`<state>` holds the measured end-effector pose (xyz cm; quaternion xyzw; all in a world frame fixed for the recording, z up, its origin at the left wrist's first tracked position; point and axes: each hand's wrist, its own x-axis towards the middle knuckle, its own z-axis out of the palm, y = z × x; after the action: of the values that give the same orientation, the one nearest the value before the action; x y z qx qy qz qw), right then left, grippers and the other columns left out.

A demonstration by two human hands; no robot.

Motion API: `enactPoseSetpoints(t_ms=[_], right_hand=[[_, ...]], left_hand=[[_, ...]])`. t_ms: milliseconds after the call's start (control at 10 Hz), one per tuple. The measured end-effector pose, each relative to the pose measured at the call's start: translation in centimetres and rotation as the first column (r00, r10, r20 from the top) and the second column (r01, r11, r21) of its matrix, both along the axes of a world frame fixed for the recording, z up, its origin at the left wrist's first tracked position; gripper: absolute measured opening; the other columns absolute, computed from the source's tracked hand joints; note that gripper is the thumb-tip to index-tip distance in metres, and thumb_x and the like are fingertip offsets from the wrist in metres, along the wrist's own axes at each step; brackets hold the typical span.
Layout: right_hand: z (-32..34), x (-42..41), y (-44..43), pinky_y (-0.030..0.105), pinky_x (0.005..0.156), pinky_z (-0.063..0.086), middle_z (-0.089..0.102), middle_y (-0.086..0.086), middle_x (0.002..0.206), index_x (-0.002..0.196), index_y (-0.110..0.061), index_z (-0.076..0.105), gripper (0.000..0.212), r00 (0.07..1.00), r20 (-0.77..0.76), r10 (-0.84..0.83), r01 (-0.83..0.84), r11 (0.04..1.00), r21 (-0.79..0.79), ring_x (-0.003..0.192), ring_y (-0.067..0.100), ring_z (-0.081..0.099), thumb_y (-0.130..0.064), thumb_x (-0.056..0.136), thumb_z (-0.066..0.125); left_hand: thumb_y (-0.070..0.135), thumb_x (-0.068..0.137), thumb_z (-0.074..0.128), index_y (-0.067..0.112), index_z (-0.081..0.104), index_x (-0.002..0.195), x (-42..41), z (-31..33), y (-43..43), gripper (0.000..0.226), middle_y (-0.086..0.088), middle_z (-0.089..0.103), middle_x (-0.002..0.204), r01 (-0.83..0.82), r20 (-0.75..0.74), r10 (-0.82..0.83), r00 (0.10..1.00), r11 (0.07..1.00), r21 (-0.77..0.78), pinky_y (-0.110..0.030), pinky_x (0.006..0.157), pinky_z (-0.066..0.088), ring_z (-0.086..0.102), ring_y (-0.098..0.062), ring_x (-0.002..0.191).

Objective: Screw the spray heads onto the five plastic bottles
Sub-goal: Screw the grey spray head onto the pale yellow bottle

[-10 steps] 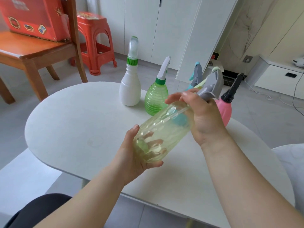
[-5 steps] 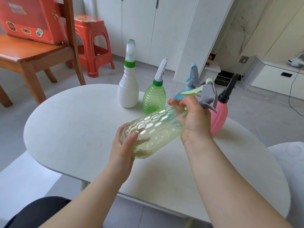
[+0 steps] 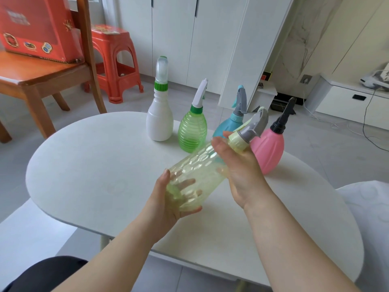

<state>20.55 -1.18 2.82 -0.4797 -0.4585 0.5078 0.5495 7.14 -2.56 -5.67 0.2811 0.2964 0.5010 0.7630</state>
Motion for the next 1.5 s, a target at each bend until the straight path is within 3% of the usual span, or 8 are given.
enactPoseSetpoints(t_ms=[200,300,400,500,600,700,1200,1500], right_hand=[[0.7,0.8,-0.9,0.045,0.095,0.045,0.058,0.004,0.114,0.117,-0.019,0.042,0.055,0.978,0.209,-0.015,0.015,1.000,0.001,0.107,0.018,0.056,-0.016,0.071,0.071],[1.8,2.6,-0.9,0.035,0.081,0.051,0.061,0.000,0.097,0.104,-0.019,0.048,0.042,0.973,0.224,-0.047,0.031,0.997,0.074,0.093,0.018,0.061,-0.010,0.070,0.070],[2.8,6.1,-0.8,0.025,0.063,0.052,0.060,-0.004,0.086,0.091,-0.024,0.048,0.035,0.955,0.273,-0.115,0.087,0.990,0.114,0.077,0.010,0.061,-0.005,0.071,0.069],[3.4,10.4,-0.5,0.021,0.059,0.051,0.061,-0.003,0.091,0.093,-0.025,0.048,0.038,0.899,0.383,-0.214,0.178,0.976,0.128,0.079,0.010,0.061,-0.007,0.069,0.071],[3.1,14.7,0.1,0.039,0.085,0.048,0.059,0.004,0.104,0.100,-0.023,0.044,0.044,0.825,0.468,-0.317,0.291,0.948,0.130,0.095,0.020,0.058,-0.010,0.069,0.071],[2.2,17.9,1.1,0.040,0.087,0.045,0.056,0.000,0.093,0.099,-0.021,0.041,0.043,0.761,0.525,-0.380,0.374,0.919,0.123,0.091,0.021,0.056,-0.011,0.069,0.070],[-1.1,22.1,6.7,0.032,0.080,0.037,0.046,0.004,0.106,0.120,-0.014,0.034,0.056,0.683,0.632,-0.367,0.411,0.908,0.083,0.094,0.022,0.047,-0.012,0.073,0.065],[-1.8,23.0,6.7,0.044,0.101,0.038,0.042,0.008,0.132,0.128,-0.014,0.028,0.063,0.734,0.601,-0.316,0.383,0.924,0.018,0.121,0.027,0.043,-0.012,0.076,0.064]], left_hand=[[0.065,0.061,0.031,0.031,0.058,0.102,0.5,0.5,-0.1,0.060,0.014,0.073,0.093,-0.028,-0.099,0.039,0.994,0.994,0.110,-0.024,0.062,0.056,0.069,-0.009,0.085],[0.058,0.076,0.030,0.029,0.044,0.118,1.1,0.4,0.1,0.053,0.005,0.053,0.127,-0.114,-0.279,0.153,0.948,0.982,0.152,-0.028,0.085,0.045,0.056,-0.012,0.108],[0.029,0.088,0.050,0.031,0.043,0.119,1.1,-0.8,0.3,0.032,0.004,0.044,0.131,-0.085,-0.699,0.418,0.581,0.885,0.459,-0.026,0.102,0.028,0.040,-0.015,0.126],[0.035,0.082,0.059,0.022,0.045,0.127,1.6,-2.1,0.6,0.049,-0.002,0.037,0.143,0.173,-0.850,0.499,0.168,0.834,0.524,-0.028,0.108,0.016,0.030,-0.017,0.134],[0.047,0.083,0.051,0.027,0.038,0.131,2.0,-2.9,1.1,0.053,0.001,0.027,0.149,0.296,-0.887,0.458,-0.058,0.857,0.423,-0.028,0.111,0.005,0.019,-0.015,0.138],[0.053,0.084,0.043,0.028,0.036,0.131,2.4,-3.2,1.3,0.054,0.003,0.026,0.149,0.374,-0.874,0.455,-0.171,0.851,0.370,-0.032,0.113,0.003,0.014,-0.014,0.140],[0.052,0.085,0.040,0.029,0.034,0.132,2.7,-3.2,1.4,0.053,0.005,0.026,0.150,0.387,-0.860,0.455,-0.230,0.854,0.348,-0.032,0.113,0.004,0.014,-0.013,0.140],[0.052,0.084,0.042,0.030,0.035,0.131,2.7,-3.1,1.3,0.053,0.005,0.027,0.149,0.378,-0.861,0.456,-0.225,0.855,0.354,-0.033,0.114,0.004,0.015,-0.014,0.140]])
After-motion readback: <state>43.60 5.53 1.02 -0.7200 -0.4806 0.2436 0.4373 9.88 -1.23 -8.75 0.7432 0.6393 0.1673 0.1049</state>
